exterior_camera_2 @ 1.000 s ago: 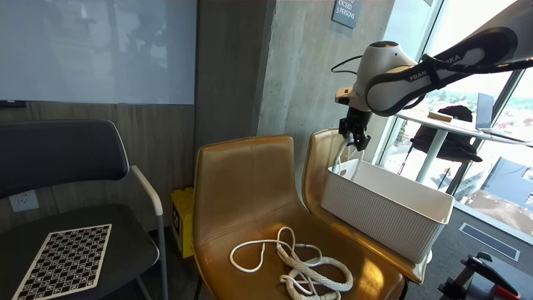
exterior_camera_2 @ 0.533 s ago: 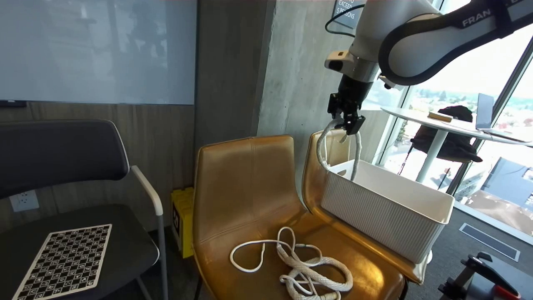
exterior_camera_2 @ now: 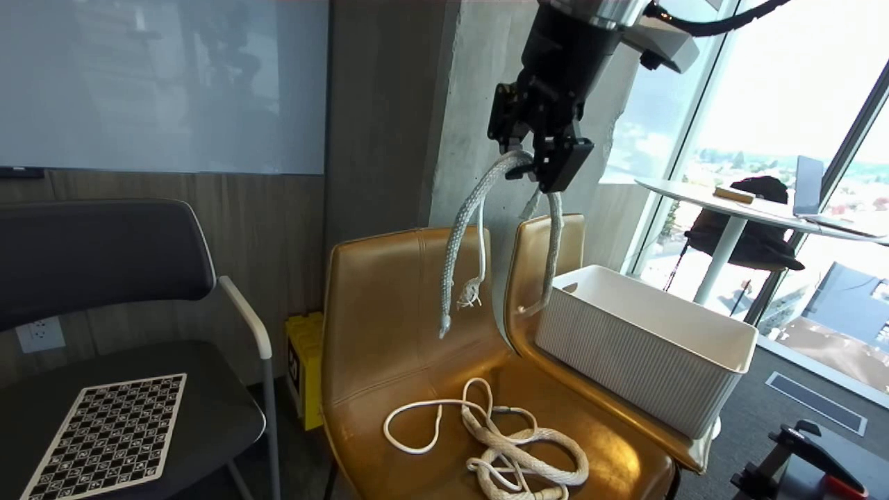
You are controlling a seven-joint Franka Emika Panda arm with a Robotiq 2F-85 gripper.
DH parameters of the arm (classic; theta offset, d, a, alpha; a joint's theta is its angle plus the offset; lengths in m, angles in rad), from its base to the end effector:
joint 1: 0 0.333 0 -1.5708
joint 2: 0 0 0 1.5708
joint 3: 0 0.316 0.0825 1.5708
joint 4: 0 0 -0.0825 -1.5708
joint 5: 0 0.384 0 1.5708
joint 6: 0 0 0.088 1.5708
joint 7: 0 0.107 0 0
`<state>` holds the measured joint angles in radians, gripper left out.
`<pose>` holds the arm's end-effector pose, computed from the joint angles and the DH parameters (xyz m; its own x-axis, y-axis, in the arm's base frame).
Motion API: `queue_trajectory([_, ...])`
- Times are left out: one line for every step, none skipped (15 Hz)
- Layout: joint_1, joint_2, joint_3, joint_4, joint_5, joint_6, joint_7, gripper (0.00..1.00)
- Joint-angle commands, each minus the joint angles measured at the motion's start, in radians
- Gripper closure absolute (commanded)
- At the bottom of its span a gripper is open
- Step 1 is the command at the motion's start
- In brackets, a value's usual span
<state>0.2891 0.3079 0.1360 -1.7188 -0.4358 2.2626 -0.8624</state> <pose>0.6154 0.2572 0.4341 0.0801 0.9878 -0.1337 0.9289 -0.0253 0.3695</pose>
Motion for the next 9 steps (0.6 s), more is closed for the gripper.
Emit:
queue_trajectory([0.077,-0.051,0.085,0.031,-0.033,-0.122,0.088,1.00])
queue_trajectory([0.107,-0.051,0.111,0.051,-0.039,-0.164,0.122,1.00])
queue_trajectory([0.141,-0.046,0.135,0.072,-0.051,-0.214,0.170,1.00])
queue_trajectory([0.162,-0.046,0.159,0.084,-0.044,-0.257,0.198,1.00])
queue_trajectory([0.167,-0.039,0.173,0.076,-0.029,-0.266,0.216,1.00])
queue_trajectory([0.169,-0.046,0.188,0.076,-0.011,-0.286,0.223,1.00])
queue_trajectory([0.168,-0.049,0.195,0.057,-0.006,-0.282,0.242,1.00])
queue_trajectory([0.162,-0.057,0.200,0.039,-0.001,-0.278,0.254,1.00])
queue_trajectory([0.148,-0.067,0.199,0.007,0.010,-0.261,0.261,1.00])
